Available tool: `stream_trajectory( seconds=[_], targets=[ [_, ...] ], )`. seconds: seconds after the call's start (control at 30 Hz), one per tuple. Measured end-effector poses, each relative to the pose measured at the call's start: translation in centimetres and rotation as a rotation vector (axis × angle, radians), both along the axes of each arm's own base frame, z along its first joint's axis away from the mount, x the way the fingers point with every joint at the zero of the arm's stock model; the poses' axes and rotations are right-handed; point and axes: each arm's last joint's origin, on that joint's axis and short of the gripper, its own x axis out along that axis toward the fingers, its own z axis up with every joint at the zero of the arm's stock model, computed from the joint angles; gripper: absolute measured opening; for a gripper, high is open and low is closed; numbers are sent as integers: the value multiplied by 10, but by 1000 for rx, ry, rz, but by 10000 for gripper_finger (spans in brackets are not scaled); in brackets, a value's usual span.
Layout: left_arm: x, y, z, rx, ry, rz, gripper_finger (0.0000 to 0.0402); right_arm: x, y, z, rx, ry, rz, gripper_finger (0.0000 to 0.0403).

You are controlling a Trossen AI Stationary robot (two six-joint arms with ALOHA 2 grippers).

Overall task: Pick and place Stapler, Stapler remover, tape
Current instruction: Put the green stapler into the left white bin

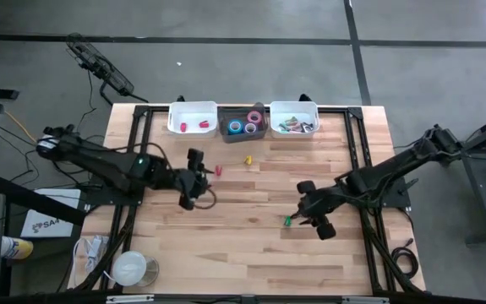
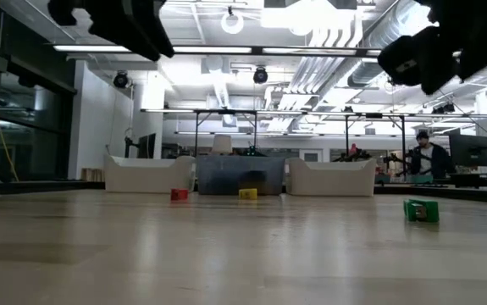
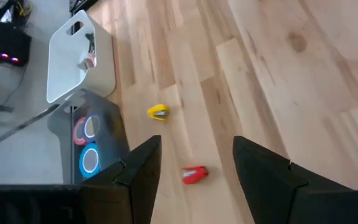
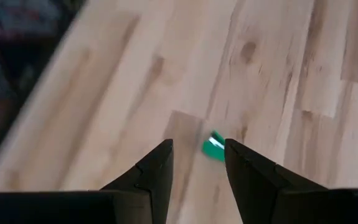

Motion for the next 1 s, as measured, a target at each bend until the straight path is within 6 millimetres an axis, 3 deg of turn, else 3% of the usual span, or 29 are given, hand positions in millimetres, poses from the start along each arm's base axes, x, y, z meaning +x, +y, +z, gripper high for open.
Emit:
stream_trajectory(
  seconds=[0.4,0.7,1.0],
  targets=[
    [-16,-43,0,-29,-70,14,193,18,6,-42,-301,75,251,136],
    [-22,-54,1,-53,-113,43,193,29,8,-70,-459,124,381,138],
    [-21,-53,1,-57,-116,52,193,31,7,-72,-539,102,387,208]
  ],
)
